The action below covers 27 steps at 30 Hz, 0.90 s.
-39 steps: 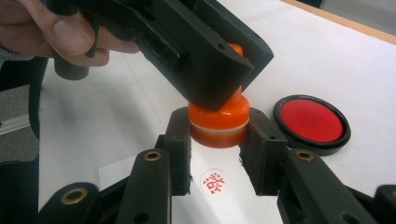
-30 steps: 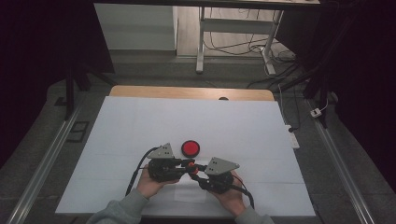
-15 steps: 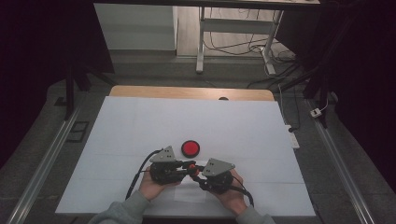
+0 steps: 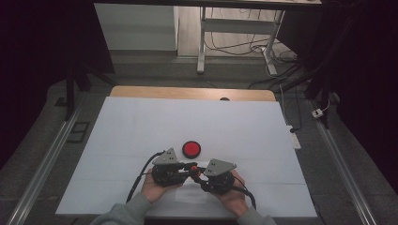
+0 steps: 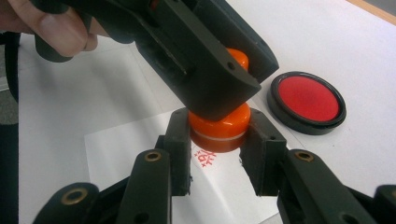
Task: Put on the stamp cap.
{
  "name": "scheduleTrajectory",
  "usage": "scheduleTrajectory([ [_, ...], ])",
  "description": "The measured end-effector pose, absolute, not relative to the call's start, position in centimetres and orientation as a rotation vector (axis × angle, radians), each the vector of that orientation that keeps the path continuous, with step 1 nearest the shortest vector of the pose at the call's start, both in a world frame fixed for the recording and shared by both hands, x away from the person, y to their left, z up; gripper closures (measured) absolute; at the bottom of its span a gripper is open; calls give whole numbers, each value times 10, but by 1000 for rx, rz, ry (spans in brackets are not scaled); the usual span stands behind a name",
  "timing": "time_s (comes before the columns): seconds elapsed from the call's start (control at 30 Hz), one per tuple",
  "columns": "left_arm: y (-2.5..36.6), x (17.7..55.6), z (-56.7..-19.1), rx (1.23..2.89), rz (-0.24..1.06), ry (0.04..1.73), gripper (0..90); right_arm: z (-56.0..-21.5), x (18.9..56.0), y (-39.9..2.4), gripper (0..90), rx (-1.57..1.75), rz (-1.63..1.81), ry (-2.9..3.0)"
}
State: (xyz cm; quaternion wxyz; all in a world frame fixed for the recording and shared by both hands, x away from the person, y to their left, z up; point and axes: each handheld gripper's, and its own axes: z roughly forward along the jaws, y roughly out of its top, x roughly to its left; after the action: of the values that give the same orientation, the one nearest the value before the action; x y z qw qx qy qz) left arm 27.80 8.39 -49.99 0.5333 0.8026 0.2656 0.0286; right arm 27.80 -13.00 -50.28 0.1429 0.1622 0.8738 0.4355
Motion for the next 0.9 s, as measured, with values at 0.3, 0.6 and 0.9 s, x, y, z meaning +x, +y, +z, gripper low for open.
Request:
scheduleTrajectory([
  [0.3, 85, 279, -494, 1914, 76, 621, 726, -501, 279, -131, 639, 469, 1313, 2498],
  [0.6, 87, 279, -490, 1903, 76, 607, 725, -500, 278, -133, 597, 468, 1356, 2471],
  [0.9, 92, 280, -488, 1885, 80, 617, 725, -499, 279, -136, 546, 475, 1360, 2467],
])
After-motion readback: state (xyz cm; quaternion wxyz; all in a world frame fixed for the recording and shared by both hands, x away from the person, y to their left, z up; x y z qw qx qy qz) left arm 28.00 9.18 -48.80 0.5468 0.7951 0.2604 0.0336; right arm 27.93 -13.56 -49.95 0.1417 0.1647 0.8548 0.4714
